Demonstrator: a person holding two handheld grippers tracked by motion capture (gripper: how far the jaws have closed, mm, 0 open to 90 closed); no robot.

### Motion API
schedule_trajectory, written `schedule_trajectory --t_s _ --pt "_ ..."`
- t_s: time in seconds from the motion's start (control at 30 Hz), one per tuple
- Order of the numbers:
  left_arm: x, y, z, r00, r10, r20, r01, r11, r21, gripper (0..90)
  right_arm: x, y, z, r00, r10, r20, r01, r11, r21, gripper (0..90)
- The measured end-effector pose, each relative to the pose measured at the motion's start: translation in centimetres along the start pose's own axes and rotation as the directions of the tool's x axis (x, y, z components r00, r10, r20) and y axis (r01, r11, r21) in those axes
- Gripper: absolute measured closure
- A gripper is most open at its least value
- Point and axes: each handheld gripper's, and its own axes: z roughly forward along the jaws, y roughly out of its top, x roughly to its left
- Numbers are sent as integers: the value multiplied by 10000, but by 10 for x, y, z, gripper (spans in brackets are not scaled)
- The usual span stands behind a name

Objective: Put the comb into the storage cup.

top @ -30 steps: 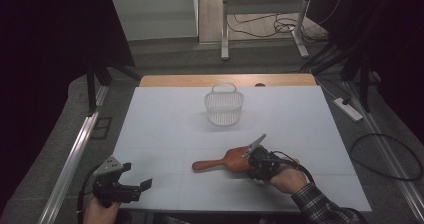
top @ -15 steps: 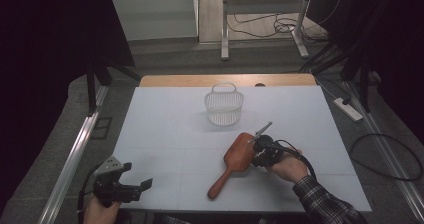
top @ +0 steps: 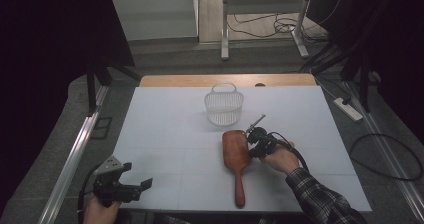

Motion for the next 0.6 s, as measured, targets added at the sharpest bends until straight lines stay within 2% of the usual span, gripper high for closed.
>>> schedule_trajectory --t_s 0.27,0.6 --pt "0 0 0 10000 -4 7 4 10000 -9 15 -3 12 5 9996 -92 254 92 10000 -1 898" --pt "0 0 0 10000 -1 7 1 10000 4 15 -7 28 13 9994 -48 354 58 9995 -294 898"
